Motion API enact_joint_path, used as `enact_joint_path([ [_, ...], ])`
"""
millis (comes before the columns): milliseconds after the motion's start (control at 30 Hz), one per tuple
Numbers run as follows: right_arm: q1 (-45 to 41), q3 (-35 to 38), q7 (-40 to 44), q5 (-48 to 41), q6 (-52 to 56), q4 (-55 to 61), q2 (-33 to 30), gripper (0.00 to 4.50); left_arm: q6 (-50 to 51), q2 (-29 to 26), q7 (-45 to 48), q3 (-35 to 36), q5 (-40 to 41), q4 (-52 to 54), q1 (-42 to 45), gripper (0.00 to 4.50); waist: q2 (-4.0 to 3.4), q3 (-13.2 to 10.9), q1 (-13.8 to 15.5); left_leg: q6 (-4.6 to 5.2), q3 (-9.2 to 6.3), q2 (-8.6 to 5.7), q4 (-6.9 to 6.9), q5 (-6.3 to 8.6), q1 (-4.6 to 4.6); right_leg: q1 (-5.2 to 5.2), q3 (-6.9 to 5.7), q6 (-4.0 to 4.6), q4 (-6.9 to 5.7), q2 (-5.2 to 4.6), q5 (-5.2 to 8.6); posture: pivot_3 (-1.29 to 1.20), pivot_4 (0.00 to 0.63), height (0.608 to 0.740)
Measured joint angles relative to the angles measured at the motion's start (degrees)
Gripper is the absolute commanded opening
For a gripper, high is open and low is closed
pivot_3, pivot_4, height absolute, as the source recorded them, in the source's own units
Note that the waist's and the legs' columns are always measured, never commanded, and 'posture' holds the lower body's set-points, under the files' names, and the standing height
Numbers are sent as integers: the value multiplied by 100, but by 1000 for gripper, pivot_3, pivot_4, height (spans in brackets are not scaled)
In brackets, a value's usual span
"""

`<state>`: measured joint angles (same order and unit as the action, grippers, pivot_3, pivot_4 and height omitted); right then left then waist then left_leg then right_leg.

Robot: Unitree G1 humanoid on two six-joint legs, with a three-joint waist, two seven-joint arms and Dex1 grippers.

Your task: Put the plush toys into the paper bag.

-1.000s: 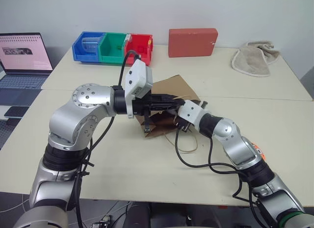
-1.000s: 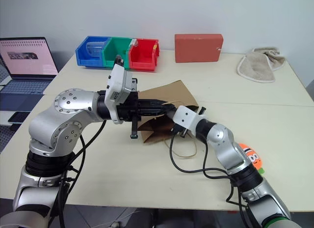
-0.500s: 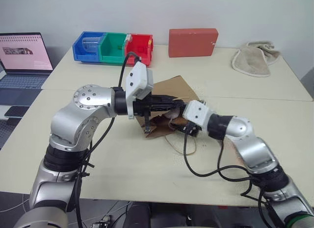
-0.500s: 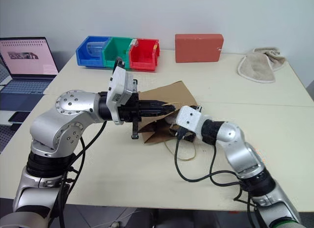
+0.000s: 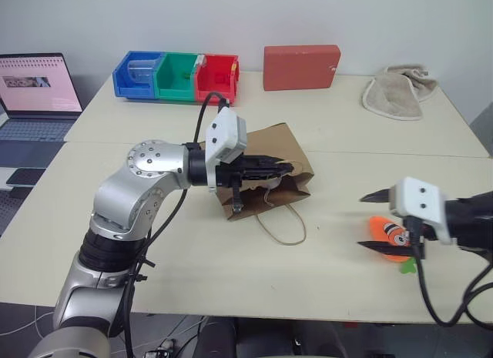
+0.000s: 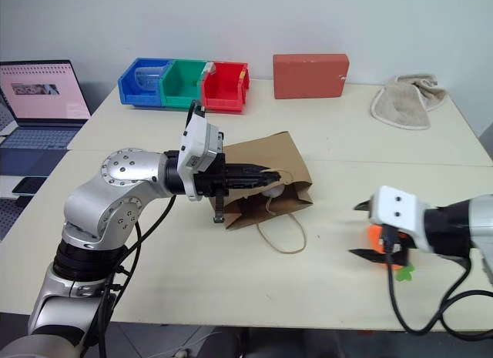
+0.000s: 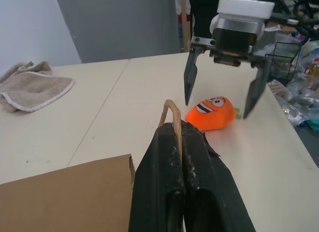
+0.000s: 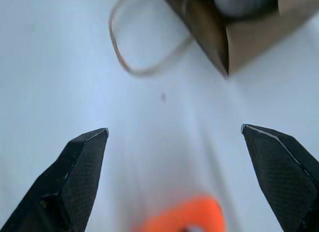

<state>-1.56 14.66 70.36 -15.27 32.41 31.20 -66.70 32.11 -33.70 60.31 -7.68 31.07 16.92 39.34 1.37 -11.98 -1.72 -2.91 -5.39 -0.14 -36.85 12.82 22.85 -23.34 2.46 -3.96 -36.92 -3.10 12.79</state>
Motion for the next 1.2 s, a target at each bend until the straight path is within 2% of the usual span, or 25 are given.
enact_joint_path([
  [200, 1091, 577, 203, 393, -626, -469, -139, 4471, -1, 27, 4, -52, -3, 71, -117, 0, 0, 0, -1, 0, 1, 0, -4, 0, 1, 0, 2, -6, -2, 0, -3, 0, 150, 740],
  [533, 1242, 548, -375, 397, -186, -1042, 204, 4471, 2, 24, -101, -80, -21, 216, -225, 0, 1, -1, -4, 0, 7, -2, -9, 0, -2, 4, 10, 1, 0, -1, 1, 0, 150, 740],
  [667, 1035, 310, -499, 302, 23, -1148, 256, 3160, 5, 21, -112, -81, -21, 275, -257, 0, 1, -1, -3, 0, 5, -1, -8, 0, -2, 4, 9, 0, -2, 0, 0, 0, 150, 740],
  [933, 940, -29, -574, 219, 169, -1171, 281, 230, 5, -12, -117, -79, -21, 279, -271, 0, 1, 0, -1, 0, 6, -1, -9, 0, -2, 4, 9, -2, -1, 0, -1, 0, 150, 740],
  [967, 926, -31, -579, 207, 173, -1173, 286, 15, 5, -15, -117, -79, -21, 279, -272, 0, 1, 0, -1, 0, 6, -2, -9, 0, -2, 4, 9, -2, -2, 0, -1, 0, 150, 740],
  [1100, 727, -61, -562, -21, 277, -1062, 367, 15, 18, -38, -123, -32, -7, 279, -275, 0, 1, 0, -10, 0, 6, -1, -9, 0, -3, 4, 10, -3, -2, 0, -2, 0, 150, 740],
  [1200, 426, -206, -503, -389, 460, -570, 373, 15, 117, -37, -188, 107, 87, 278, -271, 0, 1, -1, -13, 0, 4, 1, -7, 0, -3, 3, 7, -8, -3, 1, -5, 0, 150, 740],
])
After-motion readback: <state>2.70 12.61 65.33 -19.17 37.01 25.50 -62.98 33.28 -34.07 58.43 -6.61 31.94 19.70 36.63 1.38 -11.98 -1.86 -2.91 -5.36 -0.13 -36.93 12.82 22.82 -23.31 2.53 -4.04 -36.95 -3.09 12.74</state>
